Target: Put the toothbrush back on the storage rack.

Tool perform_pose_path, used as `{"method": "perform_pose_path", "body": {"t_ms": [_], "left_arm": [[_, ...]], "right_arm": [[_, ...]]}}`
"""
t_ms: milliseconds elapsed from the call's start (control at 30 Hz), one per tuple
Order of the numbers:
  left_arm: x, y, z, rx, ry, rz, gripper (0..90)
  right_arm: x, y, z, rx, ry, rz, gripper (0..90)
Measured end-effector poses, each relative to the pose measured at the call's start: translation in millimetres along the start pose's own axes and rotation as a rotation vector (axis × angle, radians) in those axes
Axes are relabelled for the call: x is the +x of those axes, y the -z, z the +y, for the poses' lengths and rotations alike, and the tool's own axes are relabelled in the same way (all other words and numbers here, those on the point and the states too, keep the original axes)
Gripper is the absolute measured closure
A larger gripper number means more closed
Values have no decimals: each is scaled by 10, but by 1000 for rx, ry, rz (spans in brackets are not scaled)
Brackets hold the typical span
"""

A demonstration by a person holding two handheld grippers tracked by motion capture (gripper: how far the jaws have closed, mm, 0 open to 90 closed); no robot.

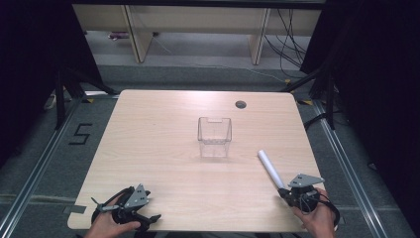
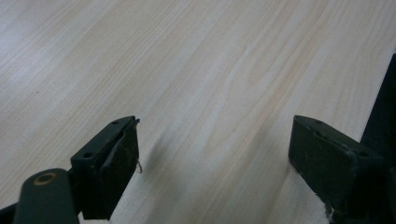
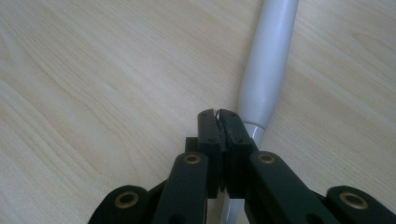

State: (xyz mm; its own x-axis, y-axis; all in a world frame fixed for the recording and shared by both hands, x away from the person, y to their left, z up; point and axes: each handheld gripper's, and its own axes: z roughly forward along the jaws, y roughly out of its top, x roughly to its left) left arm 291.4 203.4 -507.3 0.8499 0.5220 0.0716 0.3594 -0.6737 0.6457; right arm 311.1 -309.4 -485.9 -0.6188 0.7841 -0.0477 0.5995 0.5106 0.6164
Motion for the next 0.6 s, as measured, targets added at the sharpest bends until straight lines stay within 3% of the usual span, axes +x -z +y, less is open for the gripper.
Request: {"method": "perform_pose_path", "body": {"t_ms": [133,200,267,300,333,467,600], "left_arm": [[9,-1,0,-2,4,7,158],[7,-4,-1,-1,7,6,158],[3,-4,-1,2,5,2,158],[1,-4,-1,1,4,1,158],[1,-3,-1,0,4,1,158],[-6,-9,-1,-7,12,-2,157],[4,-8,-3,-1,6,5,158]], "right_arm": [[-23,3,-12,14,-4,-2,885],[-32,13,-14,30,-32,1,885],[-76,-2,-30,9,2,-13,885],[-85,5,-33,16,-3,-14,885],[-64,7,-43,20,-43,-15,884],[-137,18,-49,10,-14,-33,884],[-166,26,-56,24,-48,-50,884]]}}
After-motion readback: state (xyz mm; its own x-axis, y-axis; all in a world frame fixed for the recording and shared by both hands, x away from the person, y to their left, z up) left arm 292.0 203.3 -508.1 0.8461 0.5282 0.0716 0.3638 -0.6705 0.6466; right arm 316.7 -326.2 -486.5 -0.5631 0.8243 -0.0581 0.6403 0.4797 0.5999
